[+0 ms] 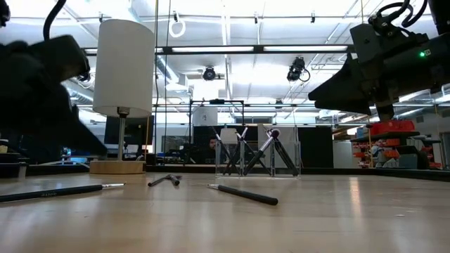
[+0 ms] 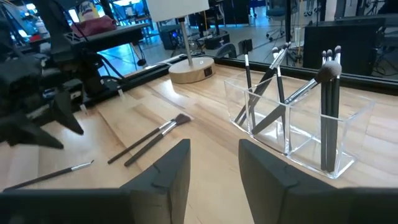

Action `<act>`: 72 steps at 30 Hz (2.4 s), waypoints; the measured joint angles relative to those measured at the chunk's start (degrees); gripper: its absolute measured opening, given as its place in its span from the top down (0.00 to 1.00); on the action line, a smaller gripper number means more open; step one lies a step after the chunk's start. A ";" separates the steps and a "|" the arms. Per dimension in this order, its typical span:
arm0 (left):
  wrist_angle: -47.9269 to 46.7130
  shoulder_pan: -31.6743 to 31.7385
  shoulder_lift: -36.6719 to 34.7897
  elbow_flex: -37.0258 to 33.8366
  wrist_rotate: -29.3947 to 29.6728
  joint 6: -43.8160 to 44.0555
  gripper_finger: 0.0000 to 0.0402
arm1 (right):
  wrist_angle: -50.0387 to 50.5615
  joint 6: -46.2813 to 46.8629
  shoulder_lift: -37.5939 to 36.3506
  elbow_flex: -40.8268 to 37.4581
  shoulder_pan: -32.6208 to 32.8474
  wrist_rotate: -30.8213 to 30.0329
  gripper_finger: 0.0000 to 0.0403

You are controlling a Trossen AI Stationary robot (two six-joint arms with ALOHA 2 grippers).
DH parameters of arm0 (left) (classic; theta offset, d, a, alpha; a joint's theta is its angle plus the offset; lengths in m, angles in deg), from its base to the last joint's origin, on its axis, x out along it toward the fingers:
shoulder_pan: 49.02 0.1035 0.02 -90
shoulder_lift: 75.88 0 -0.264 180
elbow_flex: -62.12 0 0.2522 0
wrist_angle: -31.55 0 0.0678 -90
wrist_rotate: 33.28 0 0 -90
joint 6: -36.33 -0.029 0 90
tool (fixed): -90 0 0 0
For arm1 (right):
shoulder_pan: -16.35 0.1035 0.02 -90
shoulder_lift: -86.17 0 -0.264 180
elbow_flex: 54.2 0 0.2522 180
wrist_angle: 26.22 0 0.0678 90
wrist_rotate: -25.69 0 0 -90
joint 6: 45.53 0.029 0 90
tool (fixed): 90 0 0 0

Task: Put items in baskets/containers
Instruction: Put the black liner brush into the transparent organizer

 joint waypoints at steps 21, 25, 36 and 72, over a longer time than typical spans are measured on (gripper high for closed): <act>13.27 -8.30 17.14 0.68 6.46 6.59 0.56 | -0.48 9.67 0.00 0.00 0.11 7.56 0.66; 12.74 -11.17 19.86 0.70 9.55 9.27 0.56 | -1.49 10.99 0.00 0.00 0.13 7.98 0.66; 12.27 -16.38 22.22 -5.82 14.28 15.32 0.62 | -3.23 14.41 0.00 0.02 2.19 9.40 0.66; 10.58 -9.08 1.75 -8.94 -7.51 4.02 0.98 | -5.11 9.41 0.02 0.04 1.64 7.53 0.66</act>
